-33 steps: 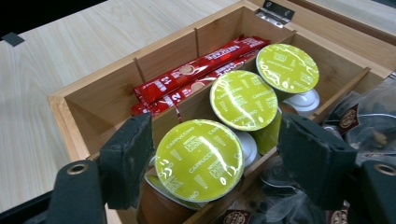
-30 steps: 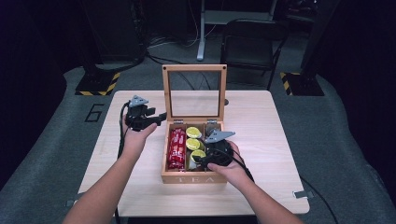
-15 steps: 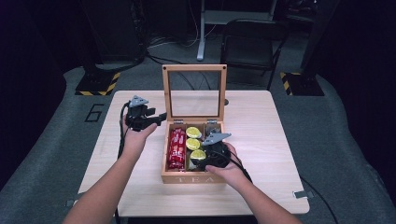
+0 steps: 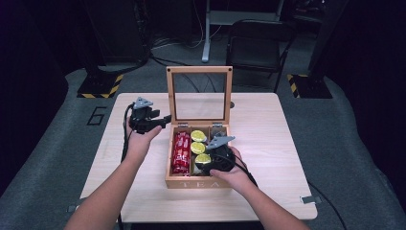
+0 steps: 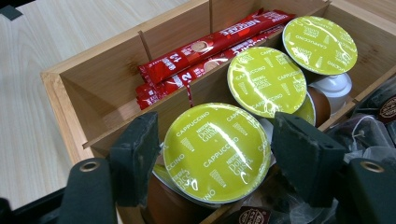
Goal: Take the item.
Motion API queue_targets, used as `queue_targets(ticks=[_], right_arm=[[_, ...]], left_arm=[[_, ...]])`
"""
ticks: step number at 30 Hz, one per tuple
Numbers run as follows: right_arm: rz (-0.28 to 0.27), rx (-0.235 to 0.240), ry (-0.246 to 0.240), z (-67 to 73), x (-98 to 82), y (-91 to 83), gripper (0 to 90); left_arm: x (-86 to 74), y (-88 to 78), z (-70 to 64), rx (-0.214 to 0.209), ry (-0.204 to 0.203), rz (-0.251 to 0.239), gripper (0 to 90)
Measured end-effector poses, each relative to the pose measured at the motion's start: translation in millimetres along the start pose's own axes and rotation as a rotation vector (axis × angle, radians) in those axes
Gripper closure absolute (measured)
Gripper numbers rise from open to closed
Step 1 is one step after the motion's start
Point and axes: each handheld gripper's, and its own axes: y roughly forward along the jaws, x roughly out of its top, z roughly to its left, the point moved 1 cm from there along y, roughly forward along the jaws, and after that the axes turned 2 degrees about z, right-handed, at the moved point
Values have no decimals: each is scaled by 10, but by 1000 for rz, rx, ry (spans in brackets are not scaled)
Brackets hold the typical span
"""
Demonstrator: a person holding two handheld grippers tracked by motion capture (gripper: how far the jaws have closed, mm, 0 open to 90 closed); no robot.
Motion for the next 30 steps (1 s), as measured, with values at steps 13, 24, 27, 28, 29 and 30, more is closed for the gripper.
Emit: queue_targets(ticks=[13,24,27,28,29,30], right_arm=[[-2,-3,-6,6,-1,-3,366],[-46,-5,-14,25,91,-130,366],[-62,-13,-14,3,108,-188,366],[-65,-17,-8,-9,109,-210,366],[-69,-23,-11,-28,111,-230,366],[-73,-29,-3,-48,106,-259,367]], left_arm=[[14,-5,5,0,1,-1,420],[5,-27,39,11,-13,-6,420],[1,-41,57,13,-16,-7,420],[-1,-47,63,11,-17,-7,420],[-5,-54,73,12,-20,-10,420],[-8,-58,79,12,-24,-10,420]])
